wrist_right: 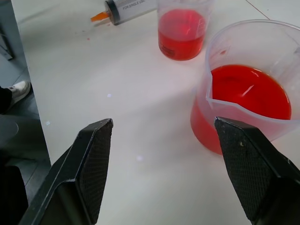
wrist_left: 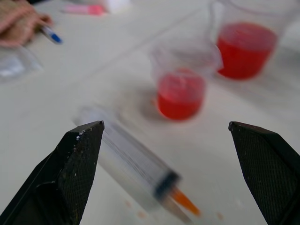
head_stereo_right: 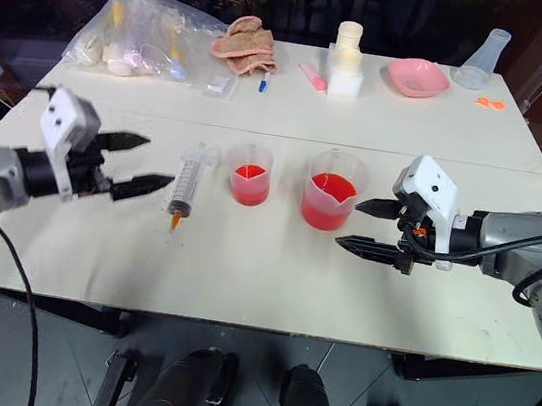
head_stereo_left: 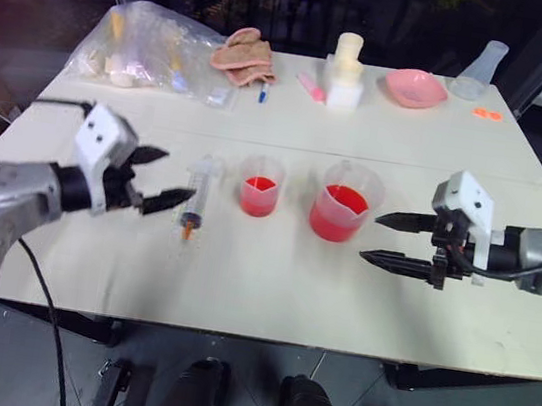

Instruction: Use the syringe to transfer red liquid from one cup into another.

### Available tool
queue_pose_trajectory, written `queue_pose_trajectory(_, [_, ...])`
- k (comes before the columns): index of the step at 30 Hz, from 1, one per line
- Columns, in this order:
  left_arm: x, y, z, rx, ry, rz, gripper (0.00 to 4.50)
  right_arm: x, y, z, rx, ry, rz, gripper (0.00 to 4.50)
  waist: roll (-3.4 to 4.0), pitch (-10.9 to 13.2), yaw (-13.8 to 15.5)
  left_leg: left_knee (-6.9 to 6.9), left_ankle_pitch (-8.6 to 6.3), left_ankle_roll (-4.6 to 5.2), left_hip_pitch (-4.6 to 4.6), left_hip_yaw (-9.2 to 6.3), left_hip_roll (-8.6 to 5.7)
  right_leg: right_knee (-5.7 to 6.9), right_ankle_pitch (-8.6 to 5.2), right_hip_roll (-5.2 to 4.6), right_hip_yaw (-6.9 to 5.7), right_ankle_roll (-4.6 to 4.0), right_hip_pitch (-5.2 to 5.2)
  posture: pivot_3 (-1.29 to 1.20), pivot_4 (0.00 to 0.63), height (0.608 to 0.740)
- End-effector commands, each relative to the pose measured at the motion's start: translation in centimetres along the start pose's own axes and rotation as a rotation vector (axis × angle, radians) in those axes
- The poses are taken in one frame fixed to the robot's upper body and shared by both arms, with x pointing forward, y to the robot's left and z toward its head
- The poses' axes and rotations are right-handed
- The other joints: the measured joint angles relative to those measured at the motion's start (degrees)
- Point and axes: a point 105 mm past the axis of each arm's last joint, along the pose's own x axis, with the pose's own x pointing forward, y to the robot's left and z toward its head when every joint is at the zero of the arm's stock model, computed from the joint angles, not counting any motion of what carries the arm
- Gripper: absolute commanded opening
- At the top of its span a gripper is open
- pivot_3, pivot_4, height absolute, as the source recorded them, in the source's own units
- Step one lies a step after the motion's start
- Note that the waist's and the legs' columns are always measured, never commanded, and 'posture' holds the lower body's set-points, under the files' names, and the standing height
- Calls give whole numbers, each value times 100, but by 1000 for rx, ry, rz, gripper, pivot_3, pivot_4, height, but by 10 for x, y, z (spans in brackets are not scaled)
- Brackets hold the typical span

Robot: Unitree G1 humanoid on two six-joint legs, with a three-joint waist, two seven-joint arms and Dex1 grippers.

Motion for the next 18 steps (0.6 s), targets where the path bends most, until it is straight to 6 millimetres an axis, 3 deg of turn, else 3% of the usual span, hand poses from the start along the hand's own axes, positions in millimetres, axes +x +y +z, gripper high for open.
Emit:
queue_pose_trajectory(1, [15, 23, 23, -98, 82, 139, 4490, -1, -2, 12, -55, -33, -5, 3584, -3, 2, 1, 1, 1, 0, 0, -1, -2, 6, 1, 1, -1, 1, 1, 0, 150, 740])
queue_pose_trajectory(7, [37, 56, 42, -202, 321, 451, 4490, 1, -2, 15, -72, -31, 0, 3584, -10, 6, -22, 1, 3, -1, 0, -2, -3, 20, 1, 10, -4, 9, -4, 0, 150, 740])
queue_pose_trajectory(10, [50, 67, 39, -327, 437, 533, 4490, 1, -2, 17, -75, -33, 3, 3584, -13, 7, -17, 4, 5, -2, 0, -4, -3, 20, 1, 22, -7, 10, -3, 0, 150, 740])
queue_pose_trajectory(14, [67, 64, 48, -399, 531, 541, 4490, 2, -1, 18, -72, -32, 11, 3584, -15, 9, -23, 1, 6, -5, 0, -3, -4, 24, 2, 13, -6, 12, -8, 0, 150, 740])
queue_pose_trajectory(18, [76, 56, 41, -502, 666, 534, 4490, 0, 0, 17, -71, -25, 12, 3584, -19, 11, -17, 1, 6, -8, -3, -4, -6, 22, 2, 9, -6, 13, -10, 0, 150, 740])
